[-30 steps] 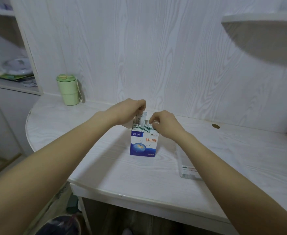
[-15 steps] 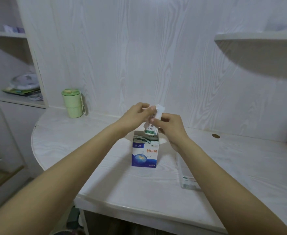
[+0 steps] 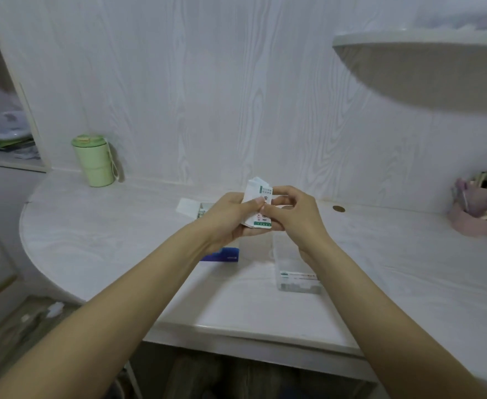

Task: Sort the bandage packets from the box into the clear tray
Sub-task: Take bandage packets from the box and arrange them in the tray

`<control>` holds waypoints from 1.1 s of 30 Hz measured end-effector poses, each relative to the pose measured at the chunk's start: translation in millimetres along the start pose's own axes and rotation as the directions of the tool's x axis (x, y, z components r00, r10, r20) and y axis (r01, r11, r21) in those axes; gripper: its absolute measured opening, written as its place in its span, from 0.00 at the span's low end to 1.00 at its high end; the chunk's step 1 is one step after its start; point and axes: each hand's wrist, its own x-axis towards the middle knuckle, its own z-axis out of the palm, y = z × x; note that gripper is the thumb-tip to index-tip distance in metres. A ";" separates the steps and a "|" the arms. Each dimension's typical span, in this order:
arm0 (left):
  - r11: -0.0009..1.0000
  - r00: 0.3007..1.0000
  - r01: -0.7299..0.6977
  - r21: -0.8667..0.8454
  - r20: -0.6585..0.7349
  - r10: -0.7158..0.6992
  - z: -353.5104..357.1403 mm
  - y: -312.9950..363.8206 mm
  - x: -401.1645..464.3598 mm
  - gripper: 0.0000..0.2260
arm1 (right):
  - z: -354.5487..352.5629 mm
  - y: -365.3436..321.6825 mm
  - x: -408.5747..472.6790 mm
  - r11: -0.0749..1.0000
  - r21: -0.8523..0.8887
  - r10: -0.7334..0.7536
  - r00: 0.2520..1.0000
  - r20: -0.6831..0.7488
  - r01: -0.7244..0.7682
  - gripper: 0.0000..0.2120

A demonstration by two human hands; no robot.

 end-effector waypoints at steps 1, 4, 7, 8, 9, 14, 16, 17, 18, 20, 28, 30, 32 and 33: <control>1.000 1.000 -0.019 -0.006 -0.005 0.019 2.9 -4.9 -1.1 0.11 | -3.0 2.9 -1.7 1.000 -0.021 0.015 1.000 -0.006 -0.015 0.12; 0.999 1.000 -0.012 -0.031 0.001 0.012 13.5 -16.2 -4.5 0.10 | -17.1 11.9 -8.4 0.997 -0.043 0.062 0.998 -0.018 -0.063 0.10; 0.995 0.998 0.040 -0.097 0.042 -0.036 25.5 -22.1 -9.5 0.10 | -33.6 16.3 -18.4 0.998 0.014 0.058 0.998 0.018 -0.058 0.05; 0.996 0.998 0.041 -0.080 0.053 -0.037 29.3 -23.7 -10.7 0.10 | -38.1 17.8 -20.9 0.998 0.009 0.060 0.998 0.013 -0.060 0.05; 0.998 0.998 0.036 -0.049 0.056 -0.033 33.4 -26.3 -11.2 0.10 | -42.1 19.9 -22.7 0.998 -0.006 0.063 0.998 -0.002 -0.063 0.06; 0.998 0.998 0.057 -0.020 -0.009 -0.057 48.2 -31.1 -10.1 0.11 | -62.0 34.3 -19.3 0.990 -0.116 0.056 0.985 -0.164 -0.075 0.09; 0.996 0.996 0.070 0.050 -0.061 -0.067 51.3 -31.0 -9.3 0.12 | -75.5 38.0 -17.1 0.993 -0.094 0.049 0.984 -0.172 -0.066 0.10; 0.993 0.993 0.069 0.099 -0.102 -0.059 50.7 -31.3 -8.3 0.12 | -81.5 40.0 -15.4 0.992 -0.111 0.049 0.987 -0.151 -0.066 0.10; 0.988 0.989 0.067 0.140 -0.138 -0.048 50.0 -31.7 -7.9 0.13 | -87.2 42.5 -14.2 0.984 -0.168 0.040 0.993 -0.115 -0.059 0.11; 0.987 0.983 0.064 0.150 -0.178 -0.037 48.1 -31.6 -7.2 0.13 | -95.8 46.2 -12.9 0.916 -0.401 0.014 1.000 -0.004 -0.015 0.14; 0.986 0.979 0.076 0.147 -0.199 -0.046 45.8 -28.3 -6.2 0.12 | -78.9 49.0 -9.7 0.710 -0.694 0.112 0.953 0.282 0.122 0.02; 0.984 0.978 0.079 0.162 -0.201 -0.046 43.8 -29.4 -6.1 0.12 | -71.5 53.1 -9.5 0.638 -0.758 0.131 0.951 0.280 0.135 0.02; 0.982 0.978 0.083 0.172 -0.205 -0.046 40.8 -30.5 -5.5 0.12 | -66.2 55.4 -10.3 0.558 -0.819 0.136 0.958 0.252 0.137 0.02; 0.981 0.978 0.083 0.173 -0.204 -0.047 39.1 -31.1 -5.4 0.12 | -64.0 55.9 -10.8 0.507 -0.850 0.129 0.962 0.240 0.144 0.02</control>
